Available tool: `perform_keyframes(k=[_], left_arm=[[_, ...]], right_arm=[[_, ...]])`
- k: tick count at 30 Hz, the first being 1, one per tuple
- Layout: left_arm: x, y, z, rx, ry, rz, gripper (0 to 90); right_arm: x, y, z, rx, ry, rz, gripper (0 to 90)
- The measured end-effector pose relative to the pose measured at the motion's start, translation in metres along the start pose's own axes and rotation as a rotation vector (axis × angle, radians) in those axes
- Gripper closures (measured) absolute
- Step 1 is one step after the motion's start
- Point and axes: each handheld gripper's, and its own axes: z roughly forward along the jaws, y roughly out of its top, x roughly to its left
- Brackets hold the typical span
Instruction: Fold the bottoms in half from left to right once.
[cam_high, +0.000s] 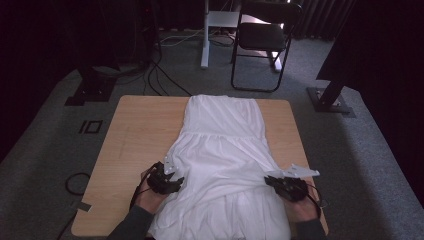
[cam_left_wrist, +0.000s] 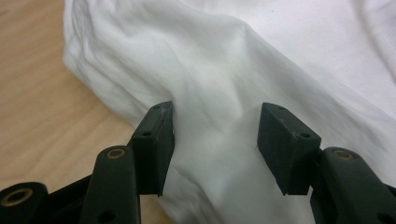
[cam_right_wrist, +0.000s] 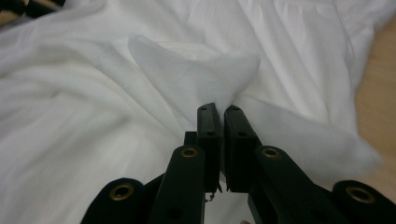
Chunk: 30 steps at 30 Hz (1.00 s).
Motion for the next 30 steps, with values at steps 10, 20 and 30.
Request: perform_keyframes(k=[10, 20, 30], left_arm=[[-0.004, -0.013, -0.006, 0.005, -0.014, -0.031, 44.6], [-0.021, -0.014, -0.002, 0.003, 0.003, 0.041, 44.7], [-0.008, 0.006, 0.02, 0.004, 0.047, 0.011, 44.6]], right_arm=[[-0.012, -0.066, -0.042, 0.054, -0.032, 0.112, 73.2], [-0.004, -0.04, 0.013, 0.105, -0.017, 0.091, 52.5], [-0.007, -0.015, 0.049, 0.15, -0.071, -0.017, 59.3]])
